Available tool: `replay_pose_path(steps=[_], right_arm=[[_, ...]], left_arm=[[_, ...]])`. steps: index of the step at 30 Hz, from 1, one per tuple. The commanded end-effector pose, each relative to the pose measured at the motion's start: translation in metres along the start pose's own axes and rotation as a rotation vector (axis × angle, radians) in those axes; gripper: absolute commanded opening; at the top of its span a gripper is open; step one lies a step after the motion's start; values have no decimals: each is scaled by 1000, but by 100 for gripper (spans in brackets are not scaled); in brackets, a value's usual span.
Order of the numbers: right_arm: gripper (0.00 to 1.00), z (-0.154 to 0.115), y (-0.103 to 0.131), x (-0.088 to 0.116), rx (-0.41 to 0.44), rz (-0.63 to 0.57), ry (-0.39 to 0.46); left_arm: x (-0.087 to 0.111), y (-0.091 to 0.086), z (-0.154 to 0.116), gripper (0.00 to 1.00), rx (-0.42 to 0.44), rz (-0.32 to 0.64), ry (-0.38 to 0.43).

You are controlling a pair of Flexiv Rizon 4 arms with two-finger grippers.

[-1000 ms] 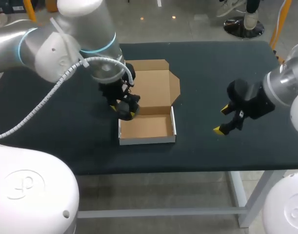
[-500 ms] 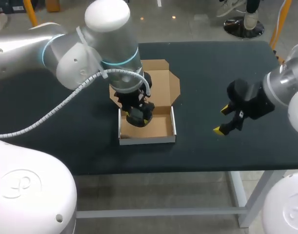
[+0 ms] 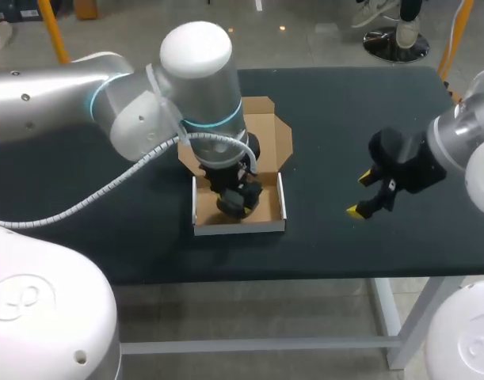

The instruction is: Assemble the packaging by folding the flat box into shape, placing the metal phone stand inside, and closing the box properly

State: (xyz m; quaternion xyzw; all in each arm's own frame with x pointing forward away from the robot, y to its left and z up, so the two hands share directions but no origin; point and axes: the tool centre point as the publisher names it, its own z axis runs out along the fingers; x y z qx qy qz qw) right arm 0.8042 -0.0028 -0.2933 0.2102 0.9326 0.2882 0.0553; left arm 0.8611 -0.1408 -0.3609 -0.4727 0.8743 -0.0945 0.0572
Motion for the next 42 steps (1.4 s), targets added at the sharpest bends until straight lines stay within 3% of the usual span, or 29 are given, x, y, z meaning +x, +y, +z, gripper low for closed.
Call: replay_pose_path(steps=[1,10,35,36,37,38,39,42], right_arm=[[100,-2,-1,-1,-6,-2,8],[100,-2,-1,-1,-6,-2,8],[100,-2,-1,-1,-6,-2,8],[100,-2,-1,-1,-6,-2,8],[100,-2,-1,-1,-6,-2,8],[100,-2,-1,-1,-6,-2,8],[100,-2,-1,-1,-6,-2,8],[100,-2,-1,-1,-6,-2,8]], left_arm=[[7,-6,12,0,-12,0,-13],[11,-6,27,0,-24,8,-20],[-10,-12,45,0,-47,-63,-39],[-10,-12,45,19,-47,-63,-41],[-10,-12,45,46,-47,-64,-43],[-10,-12,45,92,-47,-66,-45],[-10,-12,45,100,-48,-69,-46],[-10,-13,44,100,-47,-74,-48]])
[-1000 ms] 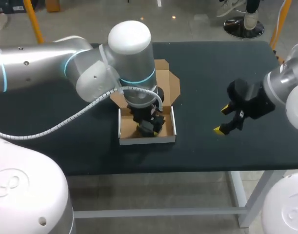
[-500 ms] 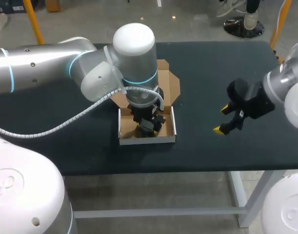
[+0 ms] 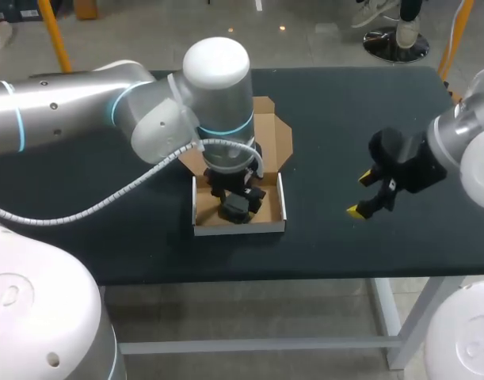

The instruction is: Assemble the packaging by folding the flat box into shape, placing the metal phone stand inside, and closing the box properly

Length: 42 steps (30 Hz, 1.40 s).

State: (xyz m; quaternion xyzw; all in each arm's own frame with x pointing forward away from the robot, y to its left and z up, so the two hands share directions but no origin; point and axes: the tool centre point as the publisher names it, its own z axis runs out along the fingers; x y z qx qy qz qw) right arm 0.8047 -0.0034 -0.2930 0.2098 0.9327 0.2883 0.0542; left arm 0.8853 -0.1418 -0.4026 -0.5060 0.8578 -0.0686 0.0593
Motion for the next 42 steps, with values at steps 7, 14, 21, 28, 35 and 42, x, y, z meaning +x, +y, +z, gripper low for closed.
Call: replay_pose_path(steps=[7,14,21,28,35,42], right_arm=[[100,-2,-1,0,-6,-2,6],[100,-2,-1,0,-6,-2,6],[100,-2,-1,0,-6,-2,6],[100,-2,-1,0,-6,-2,6],[100,-2,-1,0,-6,-2,6],[100,-2,-1,0,-6,-2,6]], left_arm=[[2,-2,-12,100,-7,-59,-21],[5,0,-22,100,-28,-194,-24],[11,0,-27,100,-31,-310,-5],[16,0,-27,100,-48,-441,-34],[16,0,-27,100,-48,-441,-34],[16,0,-27,100,-48,-441,-34]])
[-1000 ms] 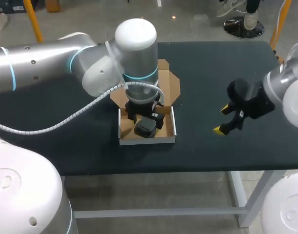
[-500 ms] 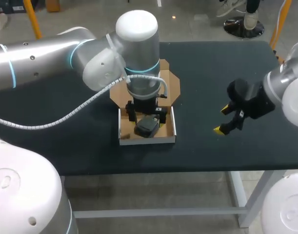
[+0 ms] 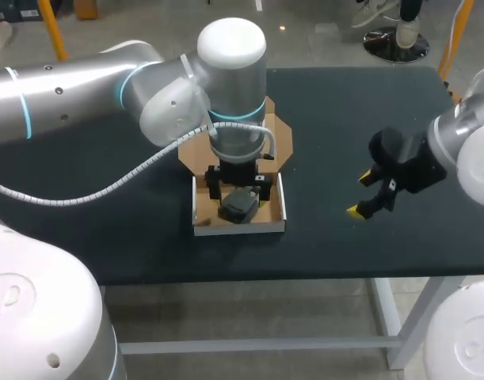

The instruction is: Assemble the packaging by folding the flat box into shape, placing the metal phone stand inside, and closing the box properly

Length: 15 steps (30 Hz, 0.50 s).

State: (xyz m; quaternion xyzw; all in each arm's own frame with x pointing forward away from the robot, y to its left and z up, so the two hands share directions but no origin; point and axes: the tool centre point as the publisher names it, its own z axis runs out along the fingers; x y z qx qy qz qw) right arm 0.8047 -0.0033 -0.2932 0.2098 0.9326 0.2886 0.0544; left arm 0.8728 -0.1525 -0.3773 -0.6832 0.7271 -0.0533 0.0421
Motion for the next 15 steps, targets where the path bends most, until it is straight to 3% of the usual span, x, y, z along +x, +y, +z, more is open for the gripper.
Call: replay_pose_path(steps=[1,15], right_arm=[[100,-2,-1,0,-5,-2,6],[100,-2,-1,0,-5,-2,6]], left_arm=[[2,0,0,100,1,-1,-8],[6,10,8,100,-43,-46,-10]])
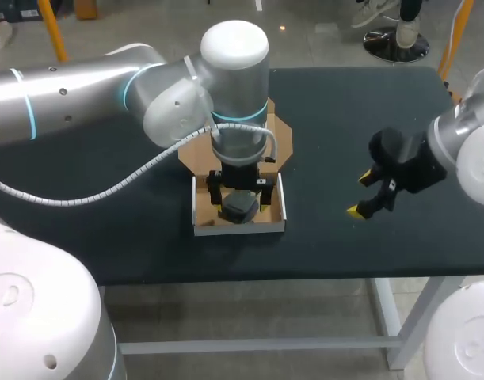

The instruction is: Assemble the packaging by folding the flat box into shape, placing the metal phone stand inside, and closing the box properly

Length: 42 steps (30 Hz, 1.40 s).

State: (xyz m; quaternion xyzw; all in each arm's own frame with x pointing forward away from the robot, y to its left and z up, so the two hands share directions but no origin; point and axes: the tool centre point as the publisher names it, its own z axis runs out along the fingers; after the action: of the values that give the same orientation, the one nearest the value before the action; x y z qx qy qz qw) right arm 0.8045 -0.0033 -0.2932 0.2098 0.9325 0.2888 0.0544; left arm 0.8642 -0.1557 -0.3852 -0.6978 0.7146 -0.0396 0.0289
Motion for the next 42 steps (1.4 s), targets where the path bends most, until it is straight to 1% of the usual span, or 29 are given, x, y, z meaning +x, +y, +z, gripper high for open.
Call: replay_pose_path(steps=[1,6,13,28,35,42], right_arm=[[100,-2,-1,-1,-5,-2,6],[100,-2,-1,-1,-5,-2,6],[100,-2,-1,-1,-5,-2,6],[100,-2,-1,-1,-5,-2,6],[100,-2,-1,-1,-5,-2,6],[100,-2,-1,-1,-5,-2,6]], left_arm=[[2,2,1,100,-7,-10,-6],[3,14,1,100,-16,-14,0],[4,33,4,100,-35,-29,-26],[9,73,3,100,-40,-24,-40],[10,84,1,100,-38,-40,-48],[9,90,-1,100,-36,-65,-53]])
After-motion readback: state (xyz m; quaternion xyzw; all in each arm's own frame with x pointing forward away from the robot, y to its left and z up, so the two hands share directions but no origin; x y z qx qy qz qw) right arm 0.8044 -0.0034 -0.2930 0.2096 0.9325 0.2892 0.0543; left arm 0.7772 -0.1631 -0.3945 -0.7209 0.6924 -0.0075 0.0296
